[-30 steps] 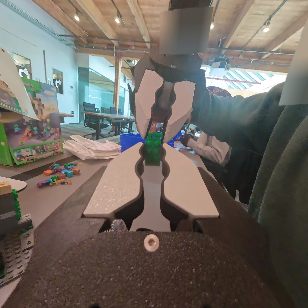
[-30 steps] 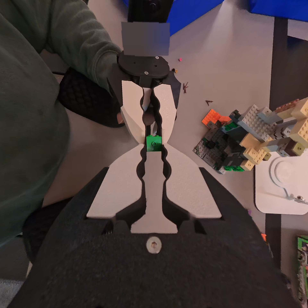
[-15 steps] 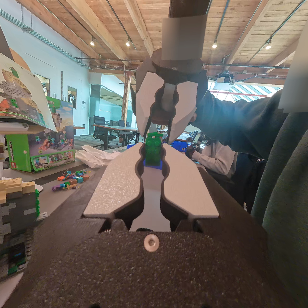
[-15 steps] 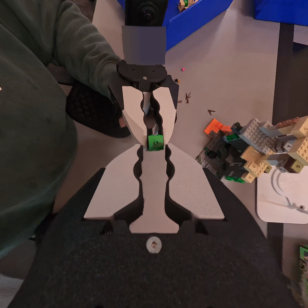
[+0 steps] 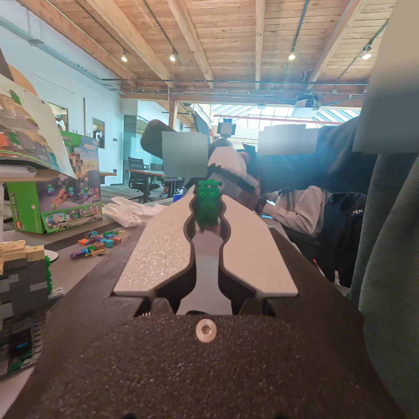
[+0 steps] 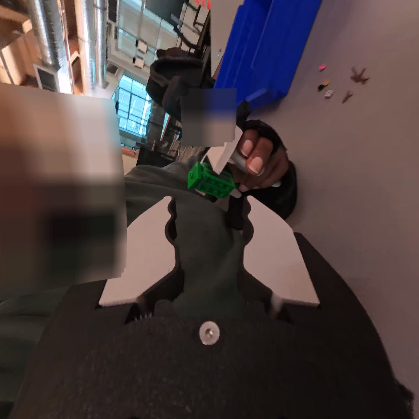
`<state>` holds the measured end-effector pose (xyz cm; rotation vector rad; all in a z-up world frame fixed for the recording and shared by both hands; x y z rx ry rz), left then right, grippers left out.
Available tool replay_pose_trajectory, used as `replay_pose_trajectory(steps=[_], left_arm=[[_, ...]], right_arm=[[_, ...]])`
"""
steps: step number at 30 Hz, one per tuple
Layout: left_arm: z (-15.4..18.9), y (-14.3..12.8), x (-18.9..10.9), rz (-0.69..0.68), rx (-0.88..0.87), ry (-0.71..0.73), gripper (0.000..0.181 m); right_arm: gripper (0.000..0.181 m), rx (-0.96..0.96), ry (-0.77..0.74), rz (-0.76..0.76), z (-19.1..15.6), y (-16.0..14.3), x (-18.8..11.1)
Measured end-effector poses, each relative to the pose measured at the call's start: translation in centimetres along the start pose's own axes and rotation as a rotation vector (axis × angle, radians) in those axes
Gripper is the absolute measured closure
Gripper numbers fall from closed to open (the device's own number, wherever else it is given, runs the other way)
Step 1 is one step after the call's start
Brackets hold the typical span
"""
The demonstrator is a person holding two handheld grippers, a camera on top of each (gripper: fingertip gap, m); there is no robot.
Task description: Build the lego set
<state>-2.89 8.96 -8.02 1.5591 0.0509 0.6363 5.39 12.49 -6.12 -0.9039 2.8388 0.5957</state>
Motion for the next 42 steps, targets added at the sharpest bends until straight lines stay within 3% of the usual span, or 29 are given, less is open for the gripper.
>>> replay_pose_trajectory(steps=[9,20,42], left_arm=[[1.7,-0.1,0.4,-0.003,0.012,-0.131,0.164],[4.2,-0.2,0.4,-0.007,-0.017,-0.331,0.164],[6.0,-0.9,0.5,-0.141,0.055,-0.444,0.164]], right_arm=[[0.127,0.017,0.061,-0.216,-0.7,-0.1,1.5],[0.136,0.056,0.14,-0.437,-1.3,-2.4,2.5],[0.143,-0.107,0.187,-0.431,-1.1,-5.1,2.7]])
Point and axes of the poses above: each gripper's, where its closed fingertips meet, x out along the fingers, y out of its top, z = x × y across the jaws, the point moved 5 cm from there along -x, back along the fingers, and after that the axes turned 5 degrees about x, right-handed, at the moved point
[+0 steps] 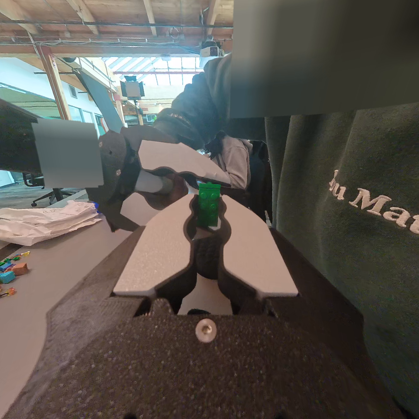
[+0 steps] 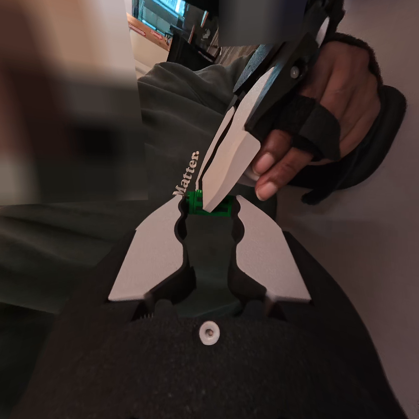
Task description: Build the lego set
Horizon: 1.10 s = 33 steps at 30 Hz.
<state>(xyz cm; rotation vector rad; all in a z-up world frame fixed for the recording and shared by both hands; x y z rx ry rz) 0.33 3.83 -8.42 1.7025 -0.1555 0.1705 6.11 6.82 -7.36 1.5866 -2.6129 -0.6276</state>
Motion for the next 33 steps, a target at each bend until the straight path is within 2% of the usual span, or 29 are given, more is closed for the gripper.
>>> replay_pose_trajectory(steps=[10,16,21,23,25,33], left_arm=[[1.5,-1.0,0.7,-0.087,0.003,-0.13,0.164],[1.5,-1.2,0.7,-0.125,0.024,-0.127,0.164],[1.5,-1.8,0.8,-0.169,0.044,-0.127,0.164],[1.5,-1.9,0.9,-0.185,0.052,-0.128,0.164],[1.6,-1.9,1.0,-0.187,0.053,-0.132,0.164],[1.6,-1.8,0.8,-0.203,0.056,-0.13,0.164]], right_arm=[[0.144,-0.043,0.086,-0.03,1.0,-1.8,1.4],[0.143,-0.114,0.062,0.023,1.2,-2.1,1.3],[0.142,-0.1,0.057,0.085,1.7,-2.6,1.2],[0.136,-0.085,0.069,0.101,1.7,-2.7,1.3],[0.142,-0.089,0.075,0.102,1.8,-2.8,1.4],[0.143,-0.134,0.126,0.176,2.2,-2.7,1.6]])
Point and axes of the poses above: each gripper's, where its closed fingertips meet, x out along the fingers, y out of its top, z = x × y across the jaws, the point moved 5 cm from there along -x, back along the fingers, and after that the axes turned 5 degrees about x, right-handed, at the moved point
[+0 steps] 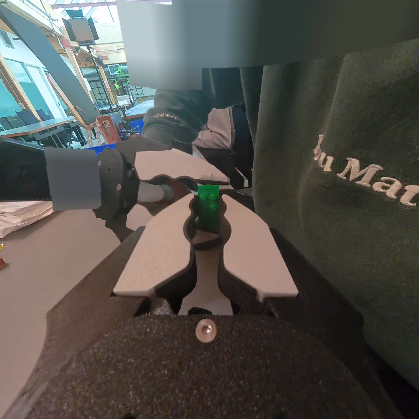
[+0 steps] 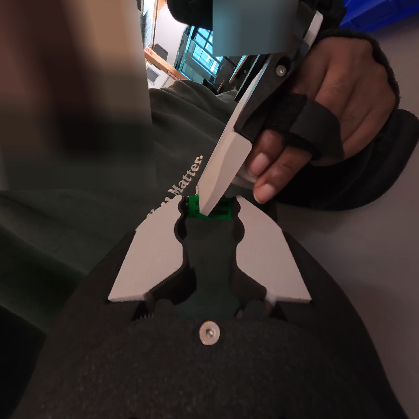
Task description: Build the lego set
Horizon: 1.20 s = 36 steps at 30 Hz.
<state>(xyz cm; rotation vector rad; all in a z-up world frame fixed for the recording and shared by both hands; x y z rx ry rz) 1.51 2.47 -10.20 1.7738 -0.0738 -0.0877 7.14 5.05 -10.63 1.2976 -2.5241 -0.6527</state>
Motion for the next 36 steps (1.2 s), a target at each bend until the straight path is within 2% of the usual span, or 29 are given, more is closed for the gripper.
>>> replay_pose_trajectory(steps=[3,10,16,19,23,28,34,36], left_arm=[[-0.1,-0.2,-0.2,-0.019,-0.004,-0.007,0.165],[0.9,-0.3,0.2,-0.044,0.004,-0.095,0.165],[0.4,-0.6,0.0,-0.044,-0.011,-0.06,0.164],[-0.4,-0.7,-0.4,-0.068,0.019,0.017,0.165],[-1.6,-1.4,-0.9,-0.153,0.021,0.109,0.165],[-2.7,-2.5,-0.8,-0.274,-0.009,0.204,0.165],[-3.0,-3.2,-0.2,-0.328,-0.076,0.223,0.165],[-3.1,-3.1,-0.1,-0.326,-0.088,0.228,0.164]], right_arm=[[0.144,-0.004,0.005,0.025,0.3,0.0,0.0],[0.144,0.0,0.052,-0.038,0.6,-0.9,1.0],[0.142,-0.007,0.032,-0.012,0.7,-0.4,0.5],[0.142,-0.105,-0.099,0.03,0.7,0.4,-0.5],[0.142,-0.328,-0.404,0.02,0.6,0.4,-2.5],[0.151,-0.513,-0.661,0.127,-0.5,0.2,-4.2],[0.157,-0.679,-0.941,0.066,-0.1,-1.0,-3.9],[0.158,-0.7,-0.973,0.039,0.3,-1.3,-3.7]])
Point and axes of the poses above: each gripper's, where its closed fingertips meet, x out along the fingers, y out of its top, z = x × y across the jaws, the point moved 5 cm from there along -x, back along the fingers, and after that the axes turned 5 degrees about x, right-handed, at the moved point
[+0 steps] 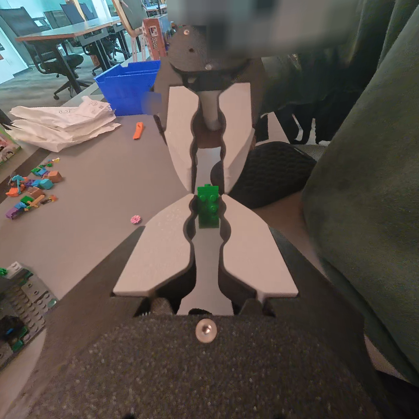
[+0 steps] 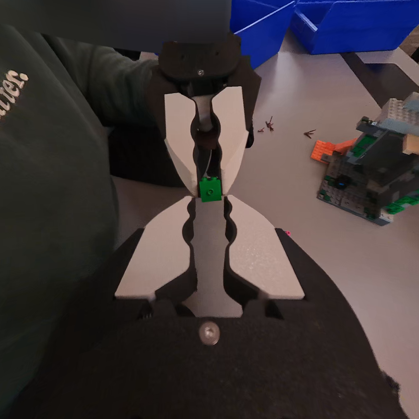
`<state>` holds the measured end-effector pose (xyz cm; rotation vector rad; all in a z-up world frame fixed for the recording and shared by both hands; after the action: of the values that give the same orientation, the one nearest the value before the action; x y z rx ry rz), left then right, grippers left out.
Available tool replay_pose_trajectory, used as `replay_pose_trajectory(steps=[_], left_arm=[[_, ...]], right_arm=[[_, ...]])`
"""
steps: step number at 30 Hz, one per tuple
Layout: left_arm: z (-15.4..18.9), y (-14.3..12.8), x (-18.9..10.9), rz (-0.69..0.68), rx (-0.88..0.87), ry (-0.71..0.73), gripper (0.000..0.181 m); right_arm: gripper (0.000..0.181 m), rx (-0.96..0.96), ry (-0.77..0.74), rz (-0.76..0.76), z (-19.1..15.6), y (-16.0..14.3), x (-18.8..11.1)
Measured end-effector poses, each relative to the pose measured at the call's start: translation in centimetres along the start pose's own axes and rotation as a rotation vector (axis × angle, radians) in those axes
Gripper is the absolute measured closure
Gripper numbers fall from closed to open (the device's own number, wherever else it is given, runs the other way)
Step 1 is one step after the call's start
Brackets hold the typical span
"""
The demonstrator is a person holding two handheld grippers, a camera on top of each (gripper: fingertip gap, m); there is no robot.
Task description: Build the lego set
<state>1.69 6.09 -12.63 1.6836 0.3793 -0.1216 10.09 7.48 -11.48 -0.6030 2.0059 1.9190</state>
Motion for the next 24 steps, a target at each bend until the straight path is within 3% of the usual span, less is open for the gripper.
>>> replay_pose_trajectory(steps=[8,18,24], left_arm=[[0.2,0.1,0.0,0.0,-0.049,-0.028,0.165],[-0.2,0.0,-0.4,0.024,-0.078,-0.016,0.162],[-0.3,-0.2,-0.4,-0.018,-0.142,-0.041,0.164]], right_arm=[[0.165,-0.037,-0.003,0.042,-0.3,0.1,0.1],[0.165,0.184,0.155,0.218,0.9,-0.2,-0.3],[0.165,0.156,0.165,0.216,0.9,-0.7,0.2]])
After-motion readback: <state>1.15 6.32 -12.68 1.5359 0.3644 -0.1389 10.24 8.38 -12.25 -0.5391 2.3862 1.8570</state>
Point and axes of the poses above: each gripper's, where its closed fingertips meet, x out along the fingers, y out of its top, z = x × y across the jaws, the point moved 5 cm from there along -x, back along the fingers, and after that the axes turned 5 degrees about x, right-handed, at the moved point
